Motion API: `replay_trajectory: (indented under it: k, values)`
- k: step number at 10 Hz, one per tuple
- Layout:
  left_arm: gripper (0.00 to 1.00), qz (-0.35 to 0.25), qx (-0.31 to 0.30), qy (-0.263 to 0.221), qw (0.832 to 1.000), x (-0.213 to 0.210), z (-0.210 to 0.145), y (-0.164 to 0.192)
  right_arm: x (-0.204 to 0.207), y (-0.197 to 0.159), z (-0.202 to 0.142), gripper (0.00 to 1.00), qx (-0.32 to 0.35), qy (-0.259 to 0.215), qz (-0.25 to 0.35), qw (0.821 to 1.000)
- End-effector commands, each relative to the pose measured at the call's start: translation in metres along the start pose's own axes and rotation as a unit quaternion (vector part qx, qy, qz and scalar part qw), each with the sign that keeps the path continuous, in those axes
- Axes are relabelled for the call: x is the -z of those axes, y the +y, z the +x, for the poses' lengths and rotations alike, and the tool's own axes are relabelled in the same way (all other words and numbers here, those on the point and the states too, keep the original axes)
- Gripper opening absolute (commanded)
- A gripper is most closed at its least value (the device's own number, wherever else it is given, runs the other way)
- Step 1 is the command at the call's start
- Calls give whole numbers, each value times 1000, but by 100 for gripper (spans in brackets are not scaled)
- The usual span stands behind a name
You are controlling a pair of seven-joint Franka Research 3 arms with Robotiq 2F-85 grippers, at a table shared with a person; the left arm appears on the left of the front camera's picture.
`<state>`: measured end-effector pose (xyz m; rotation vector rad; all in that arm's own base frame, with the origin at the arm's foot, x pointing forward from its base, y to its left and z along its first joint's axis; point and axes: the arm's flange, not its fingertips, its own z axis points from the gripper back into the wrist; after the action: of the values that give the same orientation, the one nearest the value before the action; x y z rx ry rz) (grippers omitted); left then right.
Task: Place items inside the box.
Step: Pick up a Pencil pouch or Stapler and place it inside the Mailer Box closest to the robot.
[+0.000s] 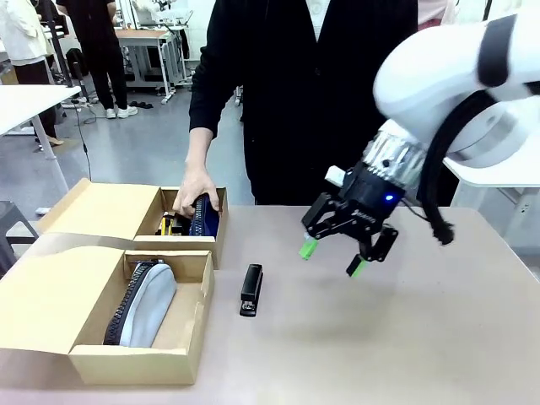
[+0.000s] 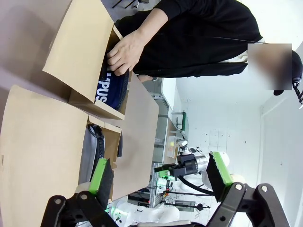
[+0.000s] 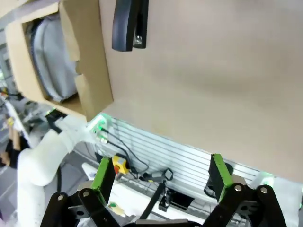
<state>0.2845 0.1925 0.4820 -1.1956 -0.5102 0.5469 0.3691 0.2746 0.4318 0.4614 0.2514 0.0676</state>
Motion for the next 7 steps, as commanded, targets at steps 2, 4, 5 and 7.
replay_trajectory:
  k: [2,4,5,7]
  values:
    - [100,-6,8,0,1000,0,-4,0,46,69,36,100,67,-22,-90,993]
    - [100,-6,8,0,1000,0,-4,0,72,94,48,100,100,-51,-130,985]
    - [100,-6,8,0,1000,0,-4,0,86,102,53,100,92,-42,-143,985]
    - [100,-6,8,0,1000,0,-4,0,114,111,57,100,80,-51,-160,983]
